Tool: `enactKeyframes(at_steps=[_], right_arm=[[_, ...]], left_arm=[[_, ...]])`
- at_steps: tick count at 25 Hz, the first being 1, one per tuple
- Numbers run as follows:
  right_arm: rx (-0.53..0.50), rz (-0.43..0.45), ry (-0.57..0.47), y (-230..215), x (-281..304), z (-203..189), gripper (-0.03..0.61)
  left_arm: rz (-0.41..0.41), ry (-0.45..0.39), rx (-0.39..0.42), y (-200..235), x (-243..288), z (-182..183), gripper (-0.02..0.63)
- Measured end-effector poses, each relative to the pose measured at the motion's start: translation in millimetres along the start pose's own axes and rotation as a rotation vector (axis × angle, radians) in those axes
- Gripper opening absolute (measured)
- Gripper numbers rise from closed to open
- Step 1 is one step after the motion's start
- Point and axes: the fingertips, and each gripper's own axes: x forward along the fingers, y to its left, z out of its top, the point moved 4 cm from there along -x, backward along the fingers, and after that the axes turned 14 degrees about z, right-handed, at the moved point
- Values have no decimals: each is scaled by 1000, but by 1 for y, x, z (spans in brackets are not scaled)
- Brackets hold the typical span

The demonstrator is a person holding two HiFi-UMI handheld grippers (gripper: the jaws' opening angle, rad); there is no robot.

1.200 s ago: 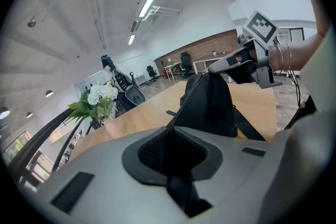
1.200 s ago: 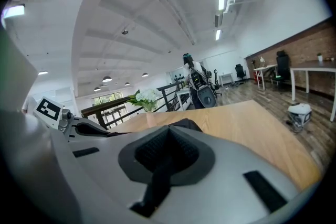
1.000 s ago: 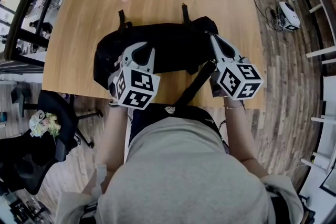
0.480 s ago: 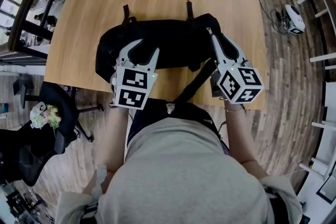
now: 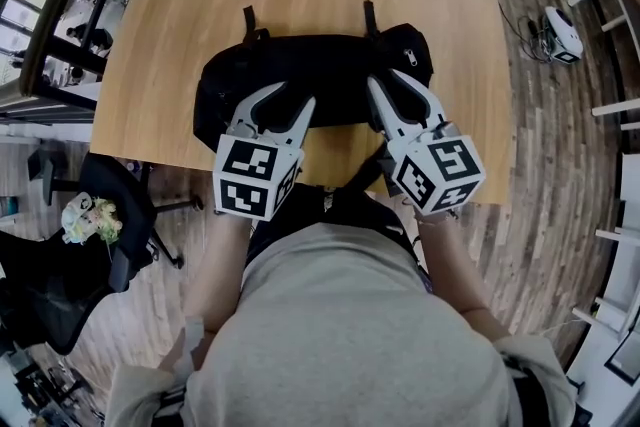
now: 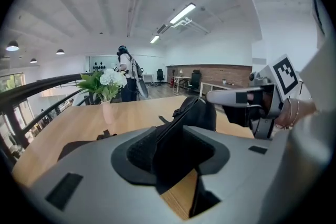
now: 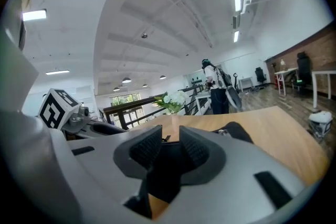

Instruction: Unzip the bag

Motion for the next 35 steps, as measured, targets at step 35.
enactKeyframes(at_steps=[35], right_arm=[[14, 171, 217, 58, 51, -27, 5]], left_arm=[[40, 61, -160, 22, -7, -18, 29]])
